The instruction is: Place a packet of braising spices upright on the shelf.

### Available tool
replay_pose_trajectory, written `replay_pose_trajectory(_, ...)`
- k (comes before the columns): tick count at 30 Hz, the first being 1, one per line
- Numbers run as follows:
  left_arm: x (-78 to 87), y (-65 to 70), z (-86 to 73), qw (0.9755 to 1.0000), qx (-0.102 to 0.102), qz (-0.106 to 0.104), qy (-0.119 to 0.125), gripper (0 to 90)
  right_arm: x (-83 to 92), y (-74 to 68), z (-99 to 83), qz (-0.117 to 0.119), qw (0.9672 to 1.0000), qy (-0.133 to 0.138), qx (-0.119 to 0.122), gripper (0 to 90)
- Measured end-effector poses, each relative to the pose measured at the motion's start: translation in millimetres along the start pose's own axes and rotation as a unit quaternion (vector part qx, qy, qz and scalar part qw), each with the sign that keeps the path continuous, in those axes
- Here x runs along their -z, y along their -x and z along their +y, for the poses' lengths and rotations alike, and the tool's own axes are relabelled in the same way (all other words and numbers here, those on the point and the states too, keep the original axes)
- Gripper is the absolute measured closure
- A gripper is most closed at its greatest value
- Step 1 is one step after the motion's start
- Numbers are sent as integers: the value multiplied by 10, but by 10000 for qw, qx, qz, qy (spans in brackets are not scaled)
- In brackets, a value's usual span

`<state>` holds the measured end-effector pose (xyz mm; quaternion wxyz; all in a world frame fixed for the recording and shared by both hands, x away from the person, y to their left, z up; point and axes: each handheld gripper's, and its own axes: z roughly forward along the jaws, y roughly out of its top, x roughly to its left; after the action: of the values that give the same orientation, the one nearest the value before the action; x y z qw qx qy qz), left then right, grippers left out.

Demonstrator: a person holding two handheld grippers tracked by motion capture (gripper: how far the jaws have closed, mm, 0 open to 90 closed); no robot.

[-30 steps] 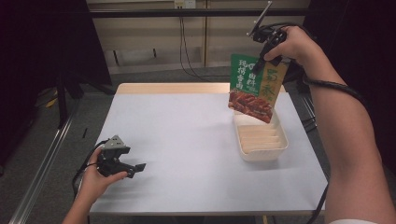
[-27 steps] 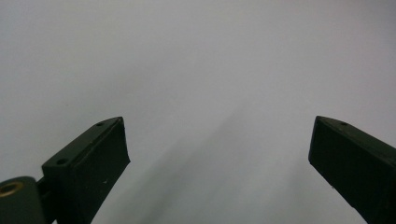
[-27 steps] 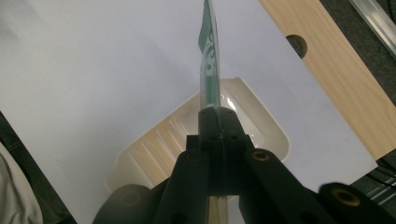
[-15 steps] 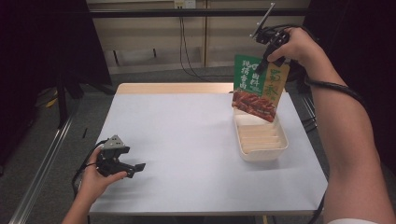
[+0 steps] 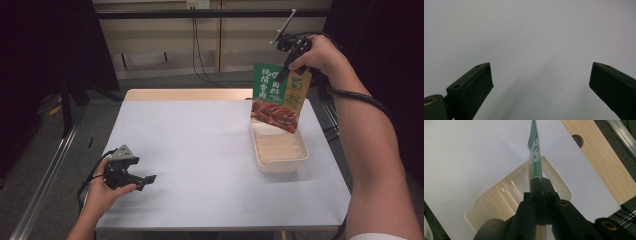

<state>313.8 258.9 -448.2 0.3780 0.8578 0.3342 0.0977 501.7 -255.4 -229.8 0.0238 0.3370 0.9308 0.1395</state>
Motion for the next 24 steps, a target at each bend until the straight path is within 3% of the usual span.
replay_pose_trajectory(7,-4,2,1,10000,2,17,-3,46,-2,-10,37,-74,9998,-58,164,900)
replay_pose_trajectory(16,7,-1,3,10000,25,-18,12,46,-29,49,52,-159,9998,-7,130,900)
replay_pose_trajectory(24,17,-11,2,10000,-9,-10,-15,46,-96,54,76,-33,9996,-57,291,900)
